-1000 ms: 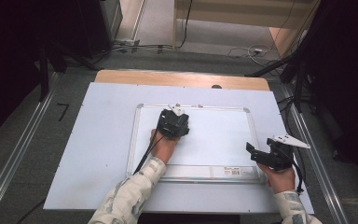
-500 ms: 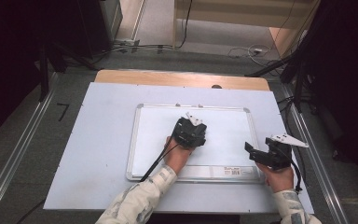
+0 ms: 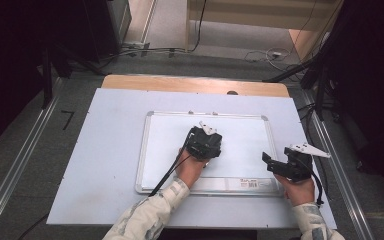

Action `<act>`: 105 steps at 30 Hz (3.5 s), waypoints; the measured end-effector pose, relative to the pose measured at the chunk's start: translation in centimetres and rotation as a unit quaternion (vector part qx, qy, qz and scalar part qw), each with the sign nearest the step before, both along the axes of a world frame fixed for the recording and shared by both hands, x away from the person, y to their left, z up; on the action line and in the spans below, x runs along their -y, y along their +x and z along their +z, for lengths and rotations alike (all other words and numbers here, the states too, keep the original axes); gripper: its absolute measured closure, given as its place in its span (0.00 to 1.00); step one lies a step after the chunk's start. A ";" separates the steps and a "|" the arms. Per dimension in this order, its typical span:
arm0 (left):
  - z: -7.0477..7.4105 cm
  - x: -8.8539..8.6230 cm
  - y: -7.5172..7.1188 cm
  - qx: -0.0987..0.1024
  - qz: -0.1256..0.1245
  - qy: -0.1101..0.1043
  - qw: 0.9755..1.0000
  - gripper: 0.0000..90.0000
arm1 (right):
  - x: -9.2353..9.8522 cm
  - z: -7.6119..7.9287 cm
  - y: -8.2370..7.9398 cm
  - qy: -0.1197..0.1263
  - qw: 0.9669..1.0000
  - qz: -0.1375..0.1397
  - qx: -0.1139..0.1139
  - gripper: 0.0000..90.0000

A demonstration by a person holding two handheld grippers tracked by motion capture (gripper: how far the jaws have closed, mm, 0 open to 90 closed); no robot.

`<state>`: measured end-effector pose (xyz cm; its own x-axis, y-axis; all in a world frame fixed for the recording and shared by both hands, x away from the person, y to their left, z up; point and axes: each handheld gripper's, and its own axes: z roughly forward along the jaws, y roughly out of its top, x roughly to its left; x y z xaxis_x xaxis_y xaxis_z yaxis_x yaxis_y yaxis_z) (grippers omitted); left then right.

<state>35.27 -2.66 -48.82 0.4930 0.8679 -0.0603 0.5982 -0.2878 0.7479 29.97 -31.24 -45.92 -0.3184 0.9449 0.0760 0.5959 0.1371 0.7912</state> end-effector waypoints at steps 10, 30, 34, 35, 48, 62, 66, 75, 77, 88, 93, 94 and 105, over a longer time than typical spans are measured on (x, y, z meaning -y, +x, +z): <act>1.2 -0.5 -0.5 0.026 0.007 -0.015 1.000 0.45 | 0.0 0.0 0.0 -0.001 1.000 0.000 -0.001 0.13; 2.8 -2.5 -0.6 0.041 0.032 -0.030 0.998 0.45 | -0.2 -0.1 0.0 -0.003 1.000 0.003 -0.002 0.13; 2.8 -2.6 -0.6 0.042 0.036 -0.032 0.998 0.45 | -0.2 -0.1 0.0 -0.003 1.000 0.002 -0.002 0.13; 2.8 -2.6 -0.6 0.042 0.036 -0.033 0.998 0.45 | -0.2 0.0 0.0 -0.003 1.000 0.002 -0.002 0.13; 3.1 -3.6 -0.7 0.044 0.049 -0.032 0.997 0.45 | -0.2 -0.1 0.0 -0.004 1.000 0.002 -0.002 0.13; 3.1 -4.9 -1.0 0.044 0.068 -0.036 0.996 0.45 | -0.4 -0.1 0.0 -0.004 1.000 0.004 -0.001 0.13; 3.1 -5.4 -1.1 0.043 0.071 -0.033 0.996 0.45 | -0.4 0.0 0.0 -0.004 1.000 0.003 -0.002 0.13; 3.0 -7.0 -1.3 0.042 0.090 -0.031 0.995 0.45 | -0.5 0.0 0.0 -0.005 1.000 0.005 -0.002 0.13; 3.0 -7.3 -1.2 0.043 0.097 -0.034 0.994 0.45 | -0.5 0.0 0.0 -0.006 1.000 0.005 -0.002 0.13; 2.9 -8.6 -0.9 0.041 0.118 -0.031 0.992 0.45 | -0.6 -0.1 0.1 -0.007 1.000 0.005 -0.002 0.13; 2.8 -8.9 -0.8 0.040 0.122 -0.030 0.991 0.45 | -0.6 -0.1 0.0 -0.007 1.000 0.005 -0.002 0.13; 2.8 -9.0 -0.7 0.040 0.124 -0.031 0.991 0.45 | -0.6 -0.1 0.0 -0.007 1.000 0.006 -0.002 0.13; 2.8 -9.6 -0.5 0.040 0.138 -0.034 0.989 0.45 | -0.6 -0.1 0.1 -0.006 1.000 0.005 -0.003 0.13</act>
